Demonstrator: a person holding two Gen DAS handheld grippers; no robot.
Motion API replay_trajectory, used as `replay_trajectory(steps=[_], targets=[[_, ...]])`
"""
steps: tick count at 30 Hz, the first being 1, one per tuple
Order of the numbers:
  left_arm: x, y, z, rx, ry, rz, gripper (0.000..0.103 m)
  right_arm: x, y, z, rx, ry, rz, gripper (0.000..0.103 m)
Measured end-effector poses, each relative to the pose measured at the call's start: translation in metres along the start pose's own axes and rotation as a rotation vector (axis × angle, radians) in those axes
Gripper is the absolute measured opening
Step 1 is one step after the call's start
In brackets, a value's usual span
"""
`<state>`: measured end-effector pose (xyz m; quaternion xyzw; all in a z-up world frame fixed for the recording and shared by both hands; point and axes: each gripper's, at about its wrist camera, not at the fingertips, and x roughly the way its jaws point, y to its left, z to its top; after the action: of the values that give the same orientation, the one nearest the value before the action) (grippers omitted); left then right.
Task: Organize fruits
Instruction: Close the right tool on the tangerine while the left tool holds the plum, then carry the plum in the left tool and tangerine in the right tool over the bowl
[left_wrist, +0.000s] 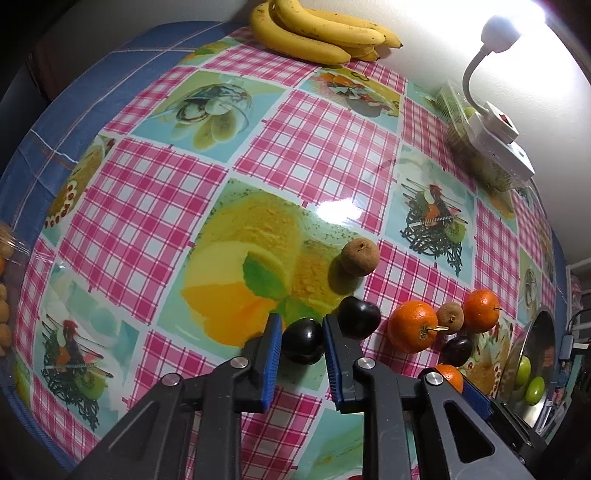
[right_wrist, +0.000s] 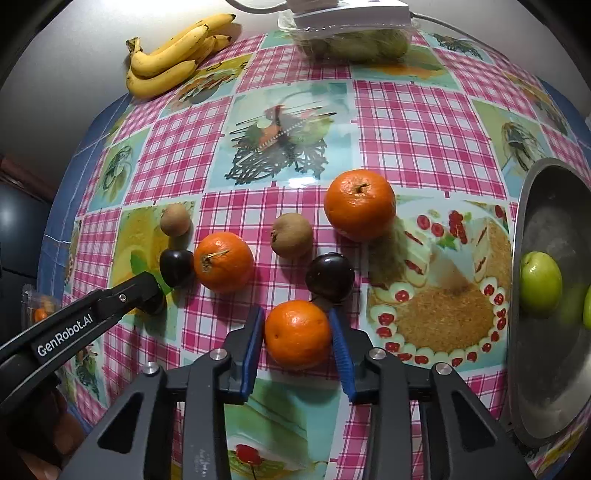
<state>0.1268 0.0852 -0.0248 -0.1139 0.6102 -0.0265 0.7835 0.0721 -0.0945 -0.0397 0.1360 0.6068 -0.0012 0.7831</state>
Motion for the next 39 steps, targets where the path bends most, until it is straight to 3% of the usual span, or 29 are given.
replay_trajectory(steps=[20,30,39], targets=[[-0.047,-0.013,0.005,0.008,-0.140,-0.023,0.023,-0.046,0.012,-0.001,-0.038,-0.092,-0.016,0.037],[-0.056,-0.036,-0.001,0.051,-0.165,-0.018,0.023,-0.061,-0.014,-0.005,0.019,-0.112,-0.018,0.037],[-0.057,-0.070,-0.012,0.120,-0.171,-0.016,0.023,-0.076,-0.060,-0.007,0.120,-0.133,-0.048,0.037]])
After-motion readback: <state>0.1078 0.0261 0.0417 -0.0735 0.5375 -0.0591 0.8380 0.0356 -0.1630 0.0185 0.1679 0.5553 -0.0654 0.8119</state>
